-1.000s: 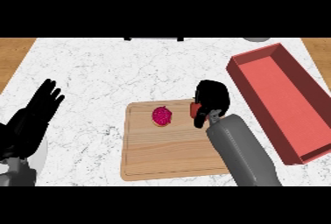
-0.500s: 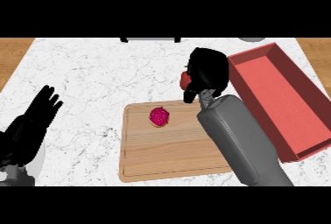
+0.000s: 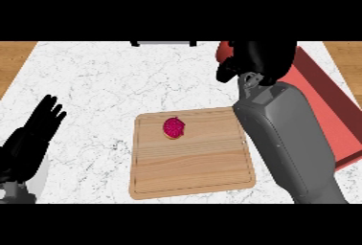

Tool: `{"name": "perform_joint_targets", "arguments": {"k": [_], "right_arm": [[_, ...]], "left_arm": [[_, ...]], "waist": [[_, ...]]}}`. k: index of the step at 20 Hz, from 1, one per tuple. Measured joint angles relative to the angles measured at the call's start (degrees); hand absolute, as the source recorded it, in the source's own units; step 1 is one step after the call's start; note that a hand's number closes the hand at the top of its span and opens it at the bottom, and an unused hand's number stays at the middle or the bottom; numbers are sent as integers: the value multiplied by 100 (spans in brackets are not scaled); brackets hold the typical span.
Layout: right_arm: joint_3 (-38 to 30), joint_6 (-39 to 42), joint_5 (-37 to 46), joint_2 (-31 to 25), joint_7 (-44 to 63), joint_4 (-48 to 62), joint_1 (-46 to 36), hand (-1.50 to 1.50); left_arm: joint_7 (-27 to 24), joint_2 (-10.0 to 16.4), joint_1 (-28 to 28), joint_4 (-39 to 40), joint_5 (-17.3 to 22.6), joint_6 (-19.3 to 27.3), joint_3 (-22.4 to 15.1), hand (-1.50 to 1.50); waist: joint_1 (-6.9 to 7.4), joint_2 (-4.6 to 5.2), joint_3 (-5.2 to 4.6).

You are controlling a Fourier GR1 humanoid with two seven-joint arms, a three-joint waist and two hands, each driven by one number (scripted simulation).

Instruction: Pick the bell pepper from the cutting board and place it in the cardboard box

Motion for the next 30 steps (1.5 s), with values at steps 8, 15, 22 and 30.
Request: {"name": "perform_joint_targets", "arguments": {"k": [8,15,22,30], "right_arm": [[-673,169,74,-612,-232,-35,42,150],[-1092,-79,-101,-1095,-898,234,381,150],[-1418,-933,-249,-1336,-1720,903,865,150],[-1953,-1333,-766,-1335,-2266,1994,1200,-150]], "left_arm": [[191,-49,-33,-207,13,69,-26,0],[54,10,-137,42,7,-38,52,0],[-14,-58,-31,-28,-68,-62,-3,0],[-9,-100,-171,107,-140,-8,-29,0]], "waist": [[24,15,4],[31,24,2],[49,30,4],[58,39,5]]}}
